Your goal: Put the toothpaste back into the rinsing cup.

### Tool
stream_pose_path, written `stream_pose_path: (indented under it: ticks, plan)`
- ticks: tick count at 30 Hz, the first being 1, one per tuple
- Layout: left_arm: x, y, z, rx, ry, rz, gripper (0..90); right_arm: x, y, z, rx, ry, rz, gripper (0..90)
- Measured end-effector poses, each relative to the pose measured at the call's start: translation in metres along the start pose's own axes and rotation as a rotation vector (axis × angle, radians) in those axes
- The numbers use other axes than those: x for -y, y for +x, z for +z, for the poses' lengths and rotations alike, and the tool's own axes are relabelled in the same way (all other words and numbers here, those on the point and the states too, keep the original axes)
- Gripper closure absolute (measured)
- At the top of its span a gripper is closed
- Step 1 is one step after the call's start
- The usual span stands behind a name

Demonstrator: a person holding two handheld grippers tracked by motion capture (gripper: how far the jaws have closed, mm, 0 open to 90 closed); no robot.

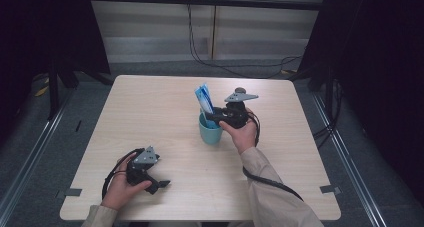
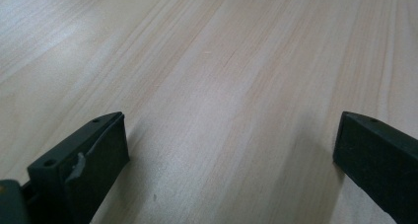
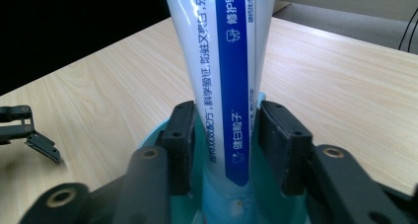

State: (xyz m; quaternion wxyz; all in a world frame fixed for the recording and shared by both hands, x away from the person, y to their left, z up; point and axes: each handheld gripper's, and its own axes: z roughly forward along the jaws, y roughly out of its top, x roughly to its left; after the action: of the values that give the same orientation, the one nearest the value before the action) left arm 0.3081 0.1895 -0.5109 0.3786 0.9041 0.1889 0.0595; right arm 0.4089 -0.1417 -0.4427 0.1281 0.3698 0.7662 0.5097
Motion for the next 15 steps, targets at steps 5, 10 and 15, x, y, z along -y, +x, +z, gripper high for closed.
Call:
stream_pose_path:
  ticks: [5, 10, 15]
  plan:
    - [0.0, 0.0001, -0.0001, 0.0, 0.001, 0.001, 0.0, 0.0006, -0.0006, -0.0019, 0.011, 0.013, -0.005, 47.8]
    - [0.0, 0.0001, -0.0001, 0.0, 0.002, 0.002, 0.0, -0.0021, 0.0001, -0.0049, 0.013, 0.009, -0.006, 42.5]
    - [0.0, 0.0001, -0.0001, 0.0, 0.002, 0.002, 0.0, -0.0047, 0.0024, -0.0065, 0.013, 0.013, -0.022, 36.6]
